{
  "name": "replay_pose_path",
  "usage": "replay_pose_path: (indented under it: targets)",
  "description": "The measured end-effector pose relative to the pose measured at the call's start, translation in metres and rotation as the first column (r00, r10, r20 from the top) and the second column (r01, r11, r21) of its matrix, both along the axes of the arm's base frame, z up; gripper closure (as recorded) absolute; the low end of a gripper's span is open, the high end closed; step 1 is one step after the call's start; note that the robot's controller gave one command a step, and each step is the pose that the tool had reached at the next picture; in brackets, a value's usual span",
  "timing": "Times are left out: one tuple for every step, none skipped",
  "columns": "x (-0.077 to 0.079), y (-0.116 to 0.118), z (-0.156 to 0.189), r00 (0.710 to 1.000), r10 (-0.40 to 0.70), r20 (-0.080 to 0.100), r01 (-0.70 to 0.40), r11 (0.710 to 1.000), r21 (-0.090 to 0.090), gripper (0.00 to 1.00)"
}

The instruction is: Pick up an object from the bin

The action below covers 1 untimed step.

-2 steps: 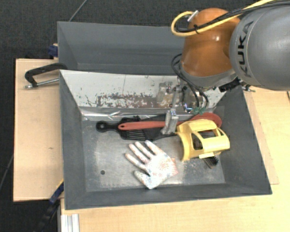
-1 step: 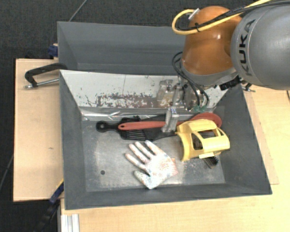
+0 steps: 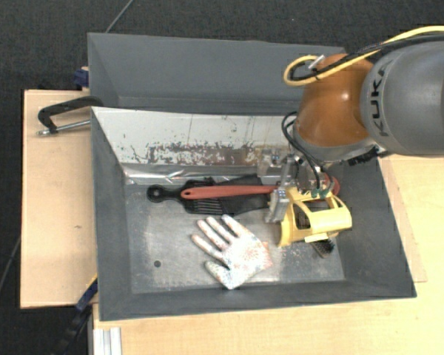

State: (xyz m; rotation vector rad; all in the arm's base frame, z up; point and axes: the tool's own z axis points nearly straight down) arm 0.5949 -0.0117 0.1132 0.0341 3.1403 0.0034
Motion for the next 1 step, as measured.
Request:
replay_pose_path:
  targets:
    - [-0.0008, 0.0220, -0.0443, 0.999, -0.047, -0.001, 0.047, 0.999, 0.003, 0.00]
